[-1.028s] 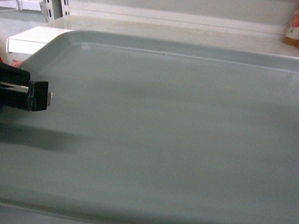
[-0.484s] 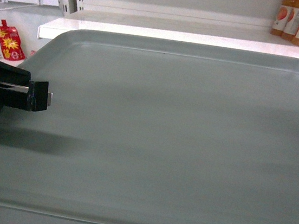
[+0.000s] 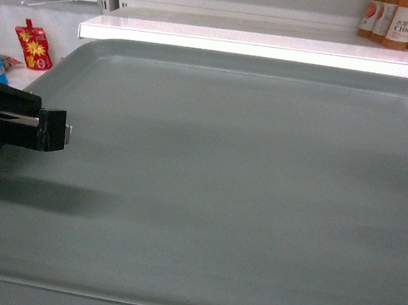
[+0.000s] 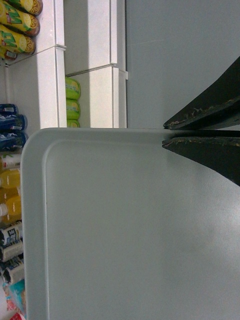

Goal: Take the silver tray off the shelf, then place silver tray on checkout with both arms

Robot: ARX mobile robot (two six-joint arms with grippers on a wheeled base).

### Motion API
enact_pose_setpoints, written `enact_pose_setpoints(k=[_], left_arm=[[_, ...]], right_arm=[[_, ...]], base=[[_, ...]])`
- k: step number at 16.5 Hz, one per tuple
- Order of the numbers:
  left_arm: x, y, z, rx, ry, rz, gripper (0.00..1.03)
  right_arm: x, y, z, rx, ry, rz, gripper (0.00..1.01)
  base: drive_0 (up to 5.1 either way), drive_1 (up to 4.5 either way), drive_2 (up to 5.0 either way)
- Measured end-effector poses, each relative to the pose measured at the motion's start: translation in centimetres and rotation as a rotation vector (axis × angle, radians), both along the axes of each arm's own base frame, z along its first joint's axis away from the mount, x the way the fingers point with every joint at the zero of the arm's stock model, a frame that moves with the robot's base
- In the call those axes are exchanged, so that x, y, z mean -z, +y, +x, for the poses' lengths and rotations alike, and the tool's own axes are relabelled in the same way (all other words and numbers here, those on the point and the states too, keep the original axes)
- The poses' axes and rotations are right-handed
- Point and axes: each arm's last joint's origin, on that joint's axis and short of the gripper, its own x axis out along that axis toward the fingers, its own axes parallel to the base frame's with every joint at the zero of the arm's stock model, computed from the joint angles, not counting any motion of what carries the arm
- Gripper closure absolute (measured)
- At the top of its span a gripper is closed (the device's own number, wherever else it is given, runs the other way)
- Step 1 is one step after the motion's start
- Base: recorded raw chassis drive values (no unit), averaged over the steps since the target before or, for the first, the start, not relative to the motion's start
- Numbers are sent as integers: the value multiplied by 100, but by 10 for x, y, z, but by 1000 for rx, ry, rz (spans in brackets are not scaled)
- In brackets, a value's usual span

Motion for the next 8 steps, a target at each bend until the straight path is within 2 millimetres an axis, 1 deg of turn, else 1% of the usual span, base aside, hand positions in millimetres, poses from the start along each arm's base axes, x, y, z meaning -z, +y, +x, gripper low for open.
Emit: enact_pose_setpoints(k=[8], left_arm=[[0,0,0,2,3,2,99]], right_arm=[[0,0,0,-1,2,0,99]], base=[[5,-414,423]])
